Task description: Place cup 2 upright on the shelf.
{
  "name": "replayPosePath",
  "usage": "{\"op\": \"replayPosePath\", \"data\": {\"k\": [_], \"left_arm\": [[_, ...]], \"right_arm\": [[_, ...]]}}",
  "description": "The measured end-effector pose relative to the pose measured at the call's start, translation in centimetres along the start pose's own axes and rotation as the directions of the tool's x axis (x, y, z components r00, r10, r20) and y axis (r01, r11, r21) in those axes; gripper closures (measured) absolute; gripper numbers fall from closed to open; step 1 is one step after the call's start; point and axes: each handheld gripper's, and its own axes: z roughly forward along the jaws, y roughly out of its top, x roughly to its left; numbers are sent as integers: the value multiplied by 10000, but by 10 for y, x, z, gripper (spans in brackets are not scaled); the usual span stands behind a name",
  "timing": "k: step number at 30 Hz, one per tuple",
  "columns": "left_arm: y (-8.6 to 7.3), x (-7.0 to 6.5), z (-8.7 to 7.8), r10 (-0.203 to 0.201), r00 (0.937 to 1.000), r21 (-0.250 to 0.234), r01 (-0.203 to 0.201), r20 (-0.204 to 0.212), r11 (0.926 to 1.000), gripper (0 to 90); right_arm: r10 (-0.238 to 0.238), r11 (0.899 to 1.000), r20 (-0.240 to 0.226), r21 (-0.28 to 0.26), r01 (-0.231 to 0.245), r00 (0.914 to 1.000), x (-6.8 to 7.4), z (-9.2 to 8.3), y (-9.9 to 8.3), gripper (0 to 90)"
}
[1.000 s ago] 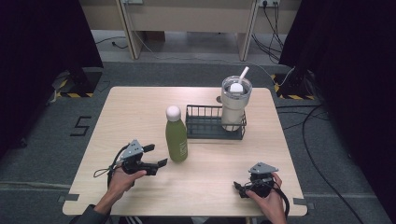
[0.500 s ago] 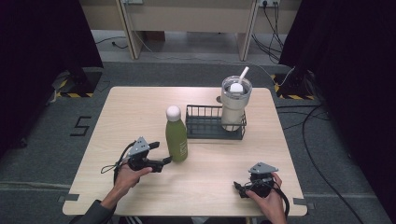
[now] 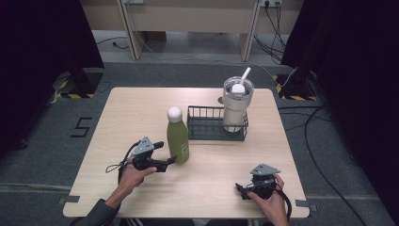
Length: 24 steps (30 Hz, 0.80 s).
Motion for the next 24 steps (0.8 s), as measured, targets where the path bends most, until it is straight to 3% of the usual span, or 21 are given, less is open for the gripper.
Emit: {"op": "replayPosePath", "data": {"k": [24], "left_arm": [[7, -5, 21, 142, 9998, -73, -141, 135, 9999, 148]], "right_arm": [[-3, 10000, -2, 2, 3, 10000, 0, 0, 0, 11]]}}
